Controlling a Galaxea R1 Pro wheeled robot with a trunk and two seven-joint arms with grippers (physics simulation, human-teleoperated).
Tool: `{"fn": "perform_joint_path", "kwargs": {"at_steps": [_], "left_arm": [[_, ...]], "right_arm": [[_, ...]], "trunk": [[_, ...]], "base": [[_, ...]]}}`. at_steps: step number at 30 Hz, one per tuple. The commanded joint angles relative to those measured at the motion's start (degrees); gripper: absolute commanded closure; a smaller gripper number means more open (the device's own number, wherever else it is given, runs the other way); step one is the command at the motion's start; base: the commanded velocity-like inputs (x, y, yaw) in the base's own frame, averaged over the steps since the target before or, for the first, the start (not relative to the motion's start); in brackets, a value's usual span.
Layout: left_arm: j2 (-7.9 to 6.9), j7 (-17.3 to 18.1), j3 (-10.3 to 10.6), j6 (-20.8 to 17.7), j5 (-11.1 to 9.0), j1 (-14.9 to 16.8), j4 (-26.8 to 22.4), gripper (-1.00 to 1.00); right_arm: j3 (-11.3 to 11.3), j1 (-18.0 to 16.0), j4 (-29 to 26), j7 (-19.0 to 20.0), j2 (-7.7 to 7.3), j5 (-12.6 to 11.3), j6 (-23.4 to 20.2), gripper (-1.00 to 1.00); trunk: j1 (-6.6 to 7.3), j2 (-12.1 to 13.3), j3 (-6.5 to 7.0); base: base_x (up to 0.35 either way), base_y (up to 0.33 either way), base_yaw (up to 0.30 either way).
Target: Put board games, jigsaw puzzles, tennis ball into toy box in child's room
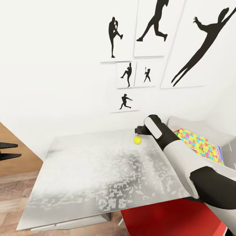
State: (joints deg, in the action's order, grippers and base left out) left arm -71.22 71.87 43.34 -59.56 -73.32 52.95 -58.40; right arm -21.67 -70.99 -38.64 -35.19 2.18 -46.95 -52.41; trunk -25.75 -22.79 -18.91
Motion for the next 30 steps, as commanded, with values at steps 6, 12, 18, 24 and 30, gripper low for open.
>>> {"fn": "perform_joint_path", "kwargs": {"at_steps": [6,12,18,24,30], "left_arm": [[-0.06,0.2,0.4,-0.4,-0.2,0.3,0.0,-1.0],[-0.16,0.2,0.4,-0.4,-0.2,0.3,0.0,-1.0],[-0.29,0.4,0.1,-0.4,-0.3,0.3,0.0,-1.0],[-3.08,2.8,-4.1,-0.4,-0.8,0.5,-2.2,-1.0],[-5.09,3.8,-7.7,-0.4,-0.9,0.6,-5.8,-1.0]], "right_arm": [[-0.2,-0.2,0.0,-0.6,0.0,-0.6,-0.1,-1.0],[-0.2,-0.3,0.0,-0.6,0.01,-0.6,-0.1,-1.0],[-0.2,-0.3,0.0,-0.6,0.01,-0.6,-0.1,-1.0],[-0.2,-0.3,0.0,-0.6,0.17,-0.6,-0.1,-1.0],[-0.3,-0.3,0.0,-0.6,0.12,-0.6,-0.1,-1.0]], "trunk": [[-0.03,-0.1,-0.68],[-0.03,-0.1,-1.24],[-0.03,-0.1,-1.8],[-0.03,-0.1,-2.37],[-0.03,-0.1,-2.93]], "base": [[0.0,0.0,0.0],[0.0,0.0,0.0],[0.0,0.0,0.0],[0.0,0.0,0.0],[0.0,0.0,0.0]]}}
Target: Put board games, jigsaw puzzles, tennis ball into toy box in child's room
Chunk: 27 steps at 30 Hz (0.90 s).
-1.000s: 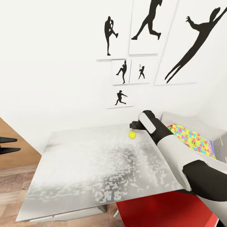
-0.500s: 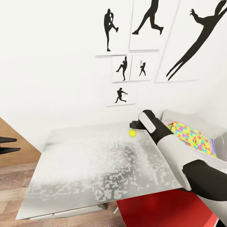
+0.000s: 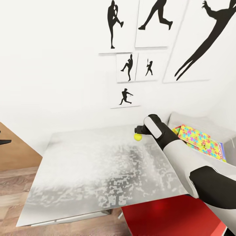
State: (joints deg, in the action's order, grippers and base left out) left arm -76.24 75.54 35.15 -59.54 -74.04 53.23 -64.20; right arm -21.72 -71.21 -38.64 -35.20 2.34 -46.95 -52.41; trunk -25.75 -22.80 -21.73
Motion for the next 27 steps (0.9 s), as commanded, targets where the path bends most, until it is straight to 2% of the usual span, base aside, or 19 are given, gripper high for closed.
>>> {"fn": "perform_joint_path", "kwargs": {"at_steps": [1,11,27], "left_arm": [[-0.13,0.2,0.3,-0.5,-0.2,0.3,-0.1,-1.0],[-1.43,0.4,-0.2,-0.5,-0.2,0.3,-0.9,-1.0],[-1.63,0.4,-0.1,-0.5,-0.1,0.3,-1.0,-1.0]], "right_arm": [[-0.2,-0.1,0.0,-0.6,-0.04,-0.6,-0.1,-1.0],[-0.2,-0.3,-0.1,-0.6,0.0,-0.6,-0.1,-1.0],[-0.2,-2.4,-0.3,-0.6,0.18,-0.6,0.0,-1.0]], "trunk": [[-0.03,-0.1,-0.21],[-0.03,-0.1,-1.14],[-0.03,-0.1,-2.64]], "base": [[0.0,0.0,0.0],[0.0,0.0,0.0],[0.0,0.0,0.0]]}}
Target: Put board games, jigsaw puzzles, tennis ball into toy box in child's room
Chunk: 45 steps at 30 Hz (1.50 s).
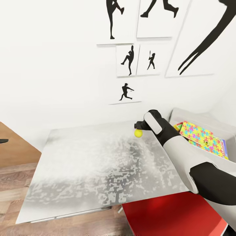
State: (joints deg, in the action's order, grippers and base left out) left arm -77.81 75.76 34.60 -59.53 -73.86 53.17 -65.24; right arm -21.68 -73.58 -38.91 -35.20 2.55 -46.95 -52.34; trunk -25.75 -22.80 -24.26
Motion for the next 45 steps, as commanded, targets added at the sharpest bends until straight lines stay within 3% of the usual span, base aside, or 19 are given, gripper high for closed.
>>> {"fn": "perform_joint_path", "kwargs": {"at_steps": [1,45], "left_arm": [[-0.03,0.2,0.5,-0.5,-0.2,0.4,0.0,-1.0],[-0.12,0.1,0.6,-0.5,-0.2,0.3,0.0,-1.0]], "right_arm": [[-0.2,-0.1,0.0,-0.6,-0.05,-0.6,-0.1,-1.0],[-0.2,-2.1,-0.4,-0.8,-0.17,-0.6,-0.1,-1.0]], "trunk": [[-0.03,-0.1,-0.2],[-0.03,-0.1,-4.32]], "base": [[0.0,0.0,0.0],[0.0,0.0,0.0]]}}
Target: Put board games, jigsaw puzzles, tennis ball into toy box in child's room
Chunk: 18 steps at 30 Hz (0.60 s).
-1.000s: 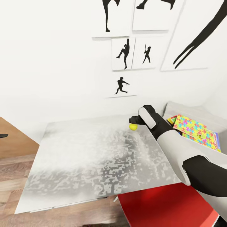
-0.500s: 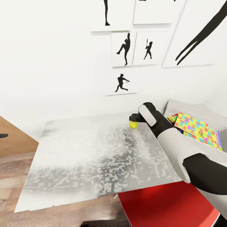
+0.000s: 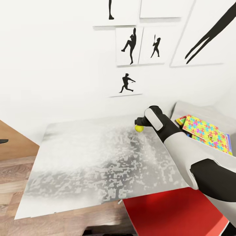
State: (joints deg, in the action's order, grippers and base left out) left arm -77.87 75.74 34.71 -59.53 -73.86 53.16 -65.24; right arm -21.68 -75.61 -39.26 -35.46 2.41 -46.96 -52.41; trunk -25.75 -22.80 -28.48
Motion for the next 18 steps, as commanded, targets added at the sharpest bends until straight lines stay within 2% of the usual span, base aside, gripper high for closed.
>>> {"fn": "perform_joint_path", "kwargs": {"at_steps": [1,18], "left_arm": [[-0.07,0.2,0.5,-0.5,-0.2,0.4,0.0,-1.0],[-0.18,0.2,0.4,-0.5,-0.2,0.4,0.0,-1.0]], "right_arm": [[-0.2,-0.1,0.0,-0.6,-0.03,-0.6,-0.1,-1.0],[-0.2,-1.3,0.0,-0.6,0.28,-0.7,-0.1,-1.0]], "trunk": [[-0.03,-0.1,-0.19],[-0.03,-0.1,-1.78]], "base": [[0.0,0.0,0.0],[0.0,0.0,0.0]]}}
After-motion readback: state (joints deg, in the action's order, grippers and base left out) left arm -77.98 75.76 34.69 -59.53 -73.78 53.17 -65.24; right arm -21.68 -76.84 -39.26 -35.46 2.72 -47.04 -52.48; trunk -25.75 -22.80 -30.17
